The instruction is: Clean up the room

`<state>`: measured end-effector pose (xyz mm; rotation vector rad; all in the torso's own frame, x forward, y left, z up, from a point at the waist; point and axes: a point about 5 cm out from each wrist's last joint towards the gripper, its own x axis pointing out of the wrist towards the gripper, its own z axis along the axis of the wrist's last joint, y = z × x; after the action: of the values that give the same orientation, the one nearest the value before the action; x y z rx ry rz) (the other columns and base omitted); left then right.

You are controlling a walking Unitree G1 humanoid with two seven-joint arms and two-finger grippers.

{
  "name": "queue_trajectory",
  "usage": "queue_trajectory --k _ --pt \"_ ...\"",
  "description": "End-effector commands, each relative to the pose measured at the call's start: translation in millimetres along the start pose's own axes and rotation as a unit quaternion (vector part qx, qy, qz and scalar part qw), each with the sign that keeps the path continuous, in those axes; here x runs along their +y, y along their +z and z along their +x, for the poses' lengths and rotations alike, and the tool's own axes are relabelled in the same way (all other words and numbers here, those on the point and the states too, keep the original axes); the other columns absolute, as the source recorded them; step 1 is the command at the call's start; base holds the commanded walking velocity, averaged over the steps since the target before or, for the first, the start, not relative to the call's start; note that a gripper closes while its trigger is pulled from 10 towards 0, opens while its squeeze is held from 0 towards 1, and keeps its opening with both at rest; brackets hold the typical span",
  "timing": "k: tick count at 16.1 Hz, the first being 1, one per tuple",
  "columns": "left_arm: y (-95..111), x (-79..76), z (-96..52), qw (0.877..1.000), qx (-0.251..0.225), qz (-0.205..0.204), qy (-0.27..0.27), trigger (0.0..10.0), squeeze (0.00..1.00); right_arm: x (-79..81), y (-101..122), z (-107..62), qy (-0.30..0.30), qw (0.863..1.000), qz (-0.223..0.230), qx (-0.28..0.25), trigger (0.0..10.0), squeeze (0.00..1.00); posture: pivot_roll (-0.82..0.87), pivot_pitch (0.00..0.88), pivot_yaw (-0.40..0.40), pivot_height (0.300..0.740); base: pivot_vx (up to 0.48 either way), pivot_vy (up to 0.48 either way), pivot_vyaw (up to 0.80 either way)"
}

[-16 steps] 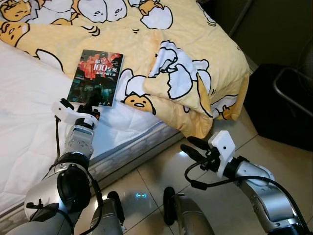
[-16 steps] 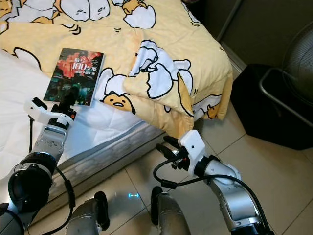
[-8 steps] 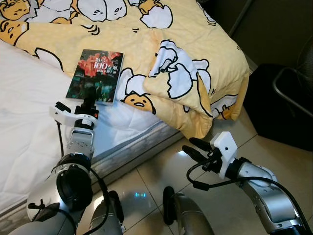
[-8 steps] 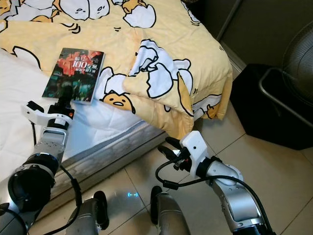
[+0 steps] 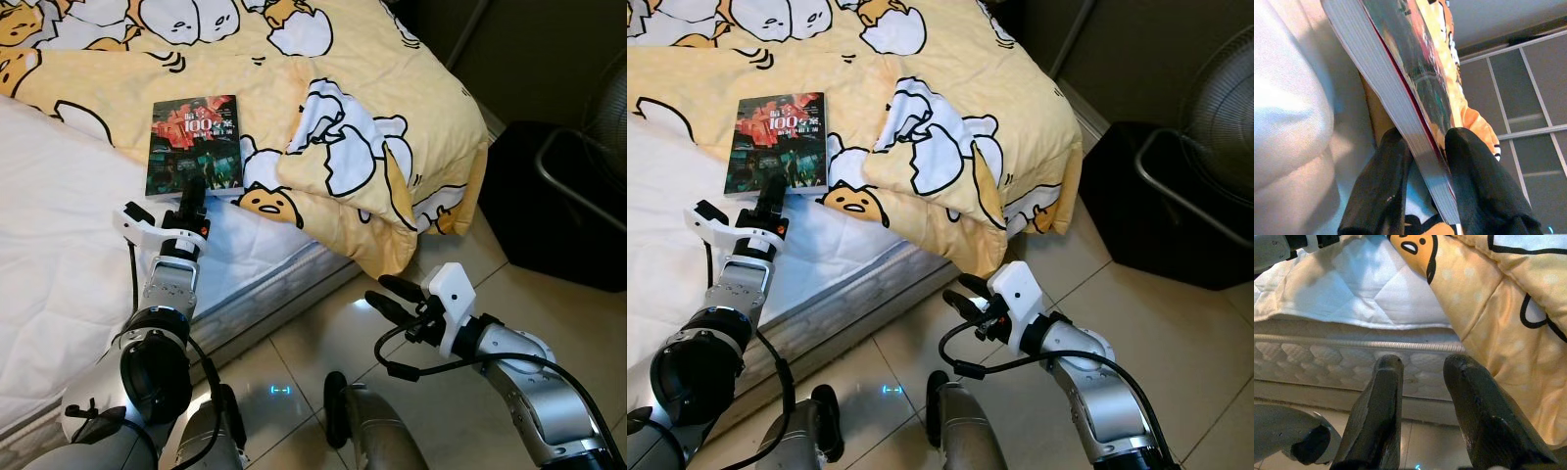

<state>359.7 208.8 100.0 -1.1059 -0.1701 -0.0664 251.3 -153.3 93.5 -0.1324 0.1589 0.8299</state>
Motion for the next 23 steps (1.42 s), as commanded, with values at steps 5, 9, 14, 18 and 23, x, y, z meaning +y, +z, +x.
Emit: queue_trajectory --k 5,9,14,18,23 --pt "3 8.3 -6.0 1.0 -0.008 0.007 0.017 0.0 0.0 -2.1 -1 1.4 0.002 1.0 0.002 0.001 10.0 0.0 -0.36 0.286 -0.089 0.74 0.0 0.0 0.0" --pt "7 8.5 -5.2 0.999 -0.022 0.009 0.025 0.0 0.0 -6.0 2 7.0 -0.008 1.0 0.002 -0.011 10.0 0.0 -0.34 0.285 -0.073 0.74 0.0 0.0 0.0" --pt "13 1.0 -2.8 0.998 -0.058 0.0 -0.016 0.0 0.0 -16.2 16 8.9 -0.063 0.996 0.019 -0.066 10.0 0.0 -0.24 0.222 -0.039 0.74 0.0 0.0 0.0" --pt "3 -22.8 2.3 0.99 -0.008 0.071 -0.118 0.0 0.0 -24.5 27 10.3 -0.119 0.986 0.031 -0.116 10.0 0.0 -0.13 0.167 0.014 0.74 0.0 0.0 0.0" --pt "-6 -44.3 3.1 0.97 0.001 0.197 -0.142 0.0 0.0 -28.9 34 -3.1 -0.167 0.978 0.025 -0.127 10.0 0.0 -0.07 0.113 0.029 0.74 0.0 0.0 0.0"
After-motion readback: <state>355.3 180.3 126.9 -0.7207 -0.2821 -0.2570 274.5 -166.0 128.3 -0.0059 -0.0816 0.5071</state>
